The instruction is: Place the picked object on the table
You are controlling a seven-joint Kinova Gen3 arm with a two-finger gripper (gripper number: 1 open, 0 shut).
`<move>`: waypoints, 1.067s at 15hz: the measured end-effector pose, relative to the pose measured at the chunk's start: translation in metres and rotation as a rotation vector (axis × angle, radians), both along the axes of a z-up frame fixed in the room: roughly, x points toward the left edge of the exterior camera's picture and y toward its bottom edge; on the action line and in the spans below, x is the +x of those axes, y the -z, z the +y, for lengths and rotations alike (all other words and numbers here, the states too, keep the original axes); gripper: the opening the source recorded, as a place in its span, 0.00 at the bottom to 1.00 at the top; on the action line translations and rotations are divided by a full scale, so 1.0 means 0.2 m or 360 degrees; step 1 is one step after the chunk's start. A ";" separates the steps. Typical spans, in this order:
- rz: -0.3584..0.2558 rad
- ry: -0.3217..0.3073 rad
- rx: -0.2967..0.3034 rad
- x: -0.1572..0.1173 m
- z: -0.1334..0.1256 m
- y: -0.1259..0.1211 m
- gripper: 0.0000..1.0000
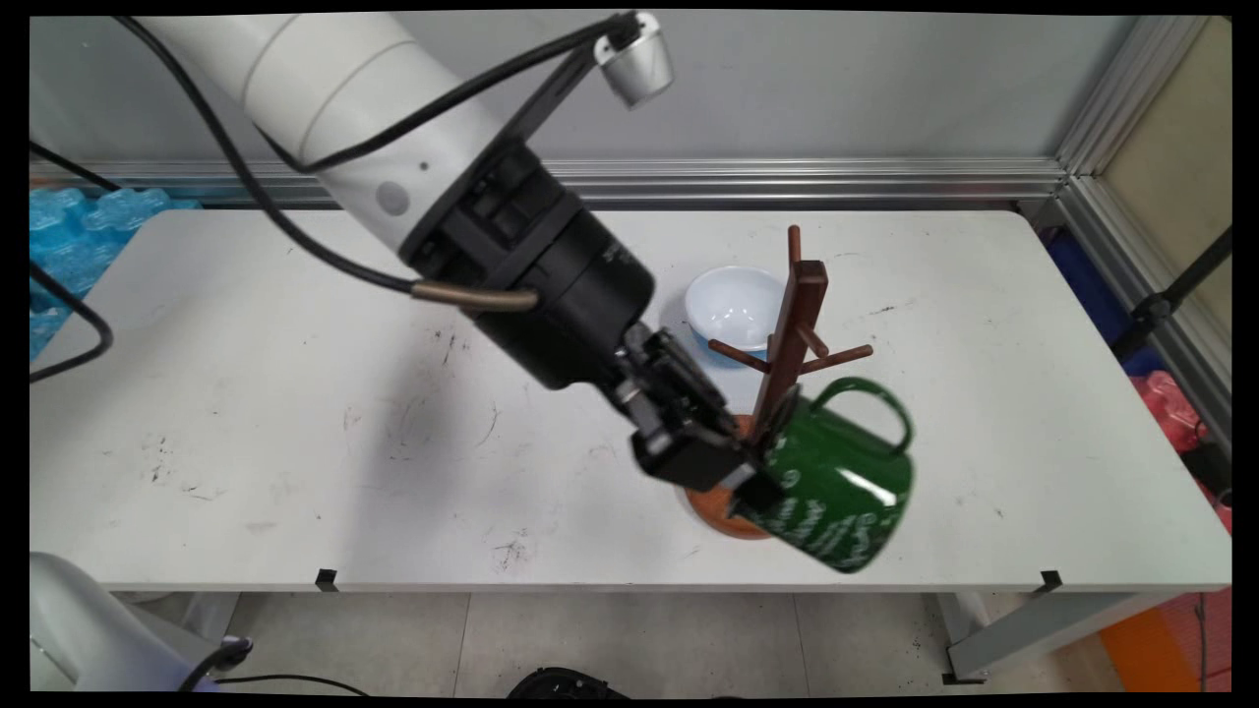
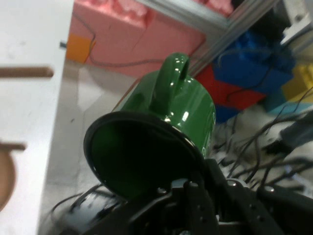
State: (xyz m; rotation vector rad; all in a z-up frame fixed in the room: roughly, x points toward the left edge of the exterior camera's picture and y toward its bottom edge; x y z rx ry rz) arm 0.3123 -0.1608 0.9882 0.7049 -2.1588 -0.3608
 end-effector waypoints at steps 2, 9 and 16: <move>-0.0088 0.0007 -0.0037 0.04 0.02 -0.01 0.00; -0.0531 -0.0049 -0.0176 0.32 0.02 -0.04 0.00; -0.0910 -0.0119 -0.0312 0.52 -0.05 -0.09 0.00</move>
